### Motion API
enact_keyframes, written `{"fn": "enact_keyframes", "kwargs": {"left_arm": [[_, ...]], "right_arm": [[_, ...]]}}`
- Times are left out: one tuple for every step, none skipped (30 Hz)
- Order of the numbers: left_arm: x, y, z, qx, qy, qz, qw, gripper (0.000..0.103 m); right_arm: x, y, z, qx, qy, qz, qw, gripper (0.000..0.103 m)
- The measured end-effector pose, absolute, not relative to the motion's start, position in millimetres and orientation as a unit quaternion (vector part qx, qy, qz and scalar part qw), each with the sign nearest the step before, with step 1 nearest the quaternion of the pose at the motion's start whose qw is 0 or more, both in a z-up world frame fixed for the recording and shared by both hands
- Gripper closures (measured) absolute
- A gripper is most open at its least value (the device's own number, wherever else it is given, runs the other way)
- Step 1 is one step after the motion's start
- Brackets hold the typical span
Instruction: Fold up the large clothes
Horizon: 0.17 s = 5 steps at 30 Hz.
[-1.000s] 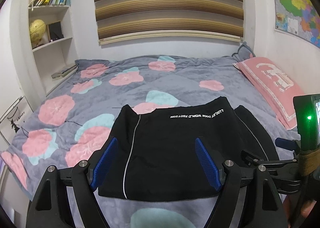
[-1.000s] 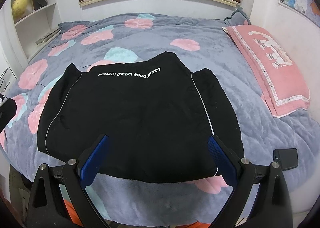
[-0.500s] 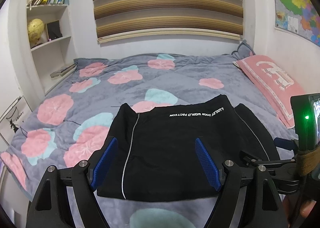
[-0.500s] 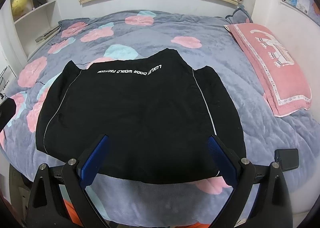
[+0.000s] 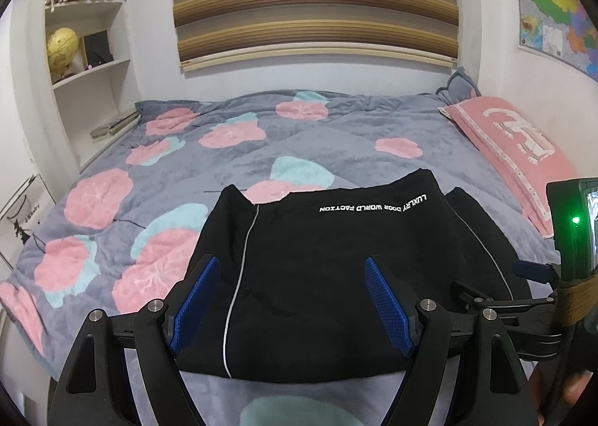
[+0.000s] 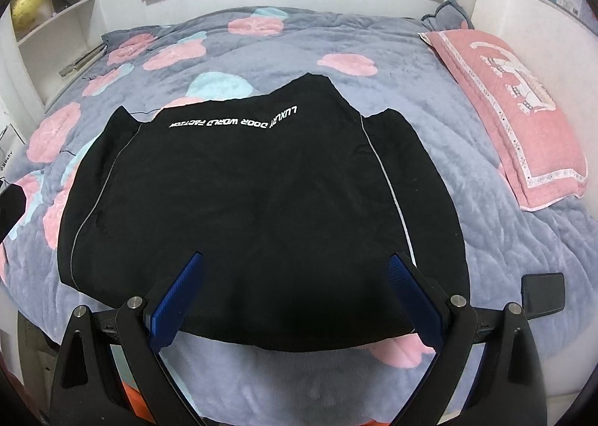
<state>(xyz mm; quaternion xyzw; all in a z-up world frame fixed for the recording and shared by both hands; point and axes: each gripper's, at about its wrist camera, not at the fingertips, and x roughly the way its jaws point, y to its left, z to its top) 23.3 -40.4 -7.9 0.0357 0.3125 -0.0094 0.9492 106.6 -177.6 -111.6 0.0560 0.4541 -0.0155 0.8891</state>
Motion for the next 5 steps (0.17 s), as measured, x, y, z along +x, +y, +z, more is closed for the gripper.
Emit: {"fn": "enact_keyframes", "kwargs": {"left_arm": [[24.7,-40.1,-9.6,0.038,0.31,-0.002,0.95,0.023],[26.7,-39.5,-10.8,0.04,0.308,0.005,0.95,0.023],[29.2,-37.8,-12.6,0.039,0.309,0.011,0.95,0.023],[32.3,-35.7,-14.5,0.036,0.313,0.011,0.949,0.023],[34.9,-34.7,-16.2,0.034,0.317,0.008,0.948,0.023]], "right_arm": [[108.3,-177.8,-113.5,0.056,0.456,-0.016,0.888,0.004],[109.8,-178.4,-115.0,0.057,0.457,-0.017,0.887,0.004],[111.1,-179.2,-116.4,0.057,0.458,-0.017,0.887,0.004],[112.3,-179.6,-117.5,0.058,0.459,-0.018,0.886,0.004],[113.8,-180.4,-118.4,0.059,0.46,-0.019,0.886,0.004]]}}
